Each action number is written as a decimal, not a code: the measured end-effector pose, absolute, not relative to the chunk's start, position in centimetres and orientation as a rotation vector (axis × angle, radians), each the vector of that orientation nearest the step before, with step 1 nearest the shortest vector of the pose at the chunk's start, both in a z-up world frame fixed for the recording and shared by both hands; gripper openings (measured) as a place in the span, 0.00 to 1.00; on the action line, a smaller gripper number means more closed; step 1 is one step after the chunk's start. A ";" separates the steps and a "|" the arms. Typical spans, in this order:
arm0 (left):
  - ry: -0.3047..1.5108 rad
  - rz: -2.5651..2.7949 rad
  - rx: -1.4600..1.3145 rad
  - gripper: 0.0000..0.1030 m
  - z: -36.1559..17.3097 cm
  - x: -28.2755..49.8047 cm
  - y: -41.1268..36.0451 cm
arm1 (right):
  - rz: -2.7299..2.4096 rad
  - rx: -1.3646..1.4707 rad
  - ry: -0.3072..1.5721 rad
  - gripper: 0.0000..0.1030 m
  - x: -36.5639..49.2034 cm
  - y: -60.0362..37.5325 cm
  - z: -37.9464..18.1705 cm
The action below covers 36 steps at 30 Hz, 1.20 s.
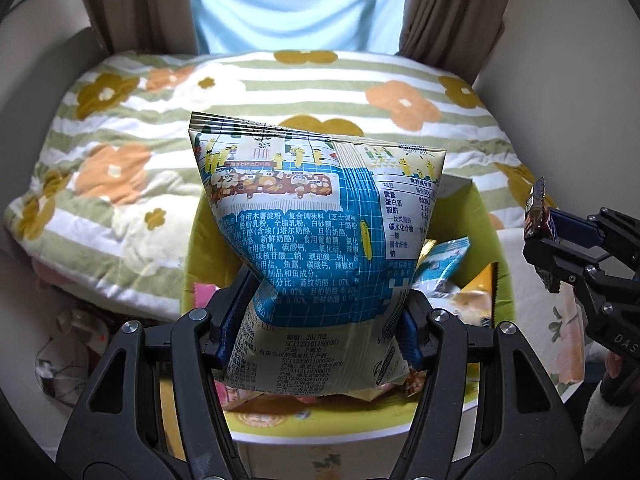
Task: Organize snacks
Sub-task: 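Carry blue-white bag and Snickers over the yellow box and open both grippers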
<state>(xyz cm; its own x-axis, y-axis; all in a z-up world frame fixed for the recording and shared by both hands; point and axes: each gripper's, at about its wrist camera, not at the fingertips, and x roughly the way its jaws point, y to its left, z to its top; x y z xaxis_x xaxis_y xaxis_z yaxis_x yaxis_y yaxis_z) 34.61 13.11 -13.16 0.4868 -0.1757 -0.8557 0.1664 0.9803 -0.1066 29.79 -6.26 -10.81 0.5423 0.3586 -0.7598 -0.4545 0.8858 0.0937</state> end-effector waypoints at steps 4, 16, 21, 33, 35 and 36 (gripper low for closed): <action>1.038 -0.269 0.008 0.98 -13.4 35.4 13.6 | 0.427 -0.098 0.910 0.30 30.2 -5.1 -11.4; 1.063 -0.217 -0.003 1.00 -16.0 34.6 14.6 | 0.412 -0.080 0.971 0.30 32.7 -3.9 -13.7; 1.068 -0.196 -0.003 1.00 -16.0 34.1 14.9 | 0.370 -0.017 0.953 0.64 33.3 -4.3 -14.0; 1.043 -0.188 0.009 1.00 -14.9 31.5 15.3 | 0.330 0.006 0.904 1.00 30.4 -4.9 -12.6; 1.029 -0.194 0.011 1.00 -14.3 30.7 15.4 | 0.323 0.010 0.894 1.00 29.6 -4.9 -12.3; 1.019 -0.198 0.015 1.00 -13.9 30.3 15.4 | 0.318 0.014 0.889 1.00 29.2 -4.9 -12.1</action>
